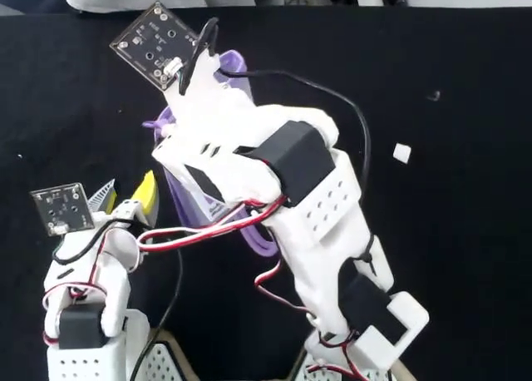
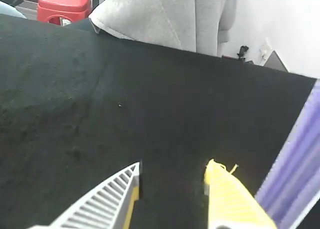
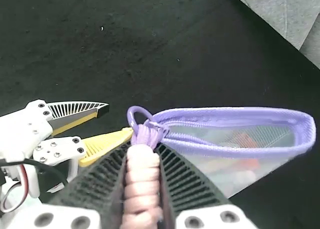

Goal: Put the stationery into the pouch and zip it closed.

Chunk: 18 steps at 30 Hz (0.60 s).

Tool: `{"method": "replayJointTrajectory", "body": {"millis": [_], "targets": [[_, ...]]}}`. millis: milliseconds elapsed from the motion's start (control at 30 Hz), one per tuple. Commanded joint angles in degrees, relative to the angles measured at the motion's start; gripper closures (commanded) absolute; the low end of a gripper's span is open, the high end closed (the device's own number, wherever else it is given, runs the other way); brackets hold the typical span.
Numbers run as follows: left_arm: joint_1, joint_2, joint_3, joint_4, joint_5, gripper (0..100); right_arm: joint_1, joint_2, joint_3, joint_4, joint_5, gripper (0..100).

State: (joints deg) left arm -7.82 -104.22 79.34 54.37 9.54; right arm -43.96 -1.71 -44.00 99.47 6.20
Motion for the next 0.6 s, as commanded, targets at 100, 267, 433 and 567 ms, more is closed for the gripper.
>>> {"method": "replayJointTrajectory", "body": {"millis": [100, 267, 433, 567], "targets": [[1.2, -0.4, -12.4, 6.0, -3.4, 78, 0.7, -2.8, -0.2, 1.3, 0.5, 98.7], [10.4, -0.4, -21.9, 15.1, -4.0, 78, 0.7, -2.8, -0.2, 1.3, 0.5, 98.7], [21.9, -0.4, -22.4, 15.6, -9.8, 78, 0.7, -3.2, -0.1, 1.5, 0.4, 98.7], [24.3, -0.4, -20.9, 15.1, -10.5, 78, 0.7, -3.3, -0.1, 1.7, 0.3, 98.8]]}}
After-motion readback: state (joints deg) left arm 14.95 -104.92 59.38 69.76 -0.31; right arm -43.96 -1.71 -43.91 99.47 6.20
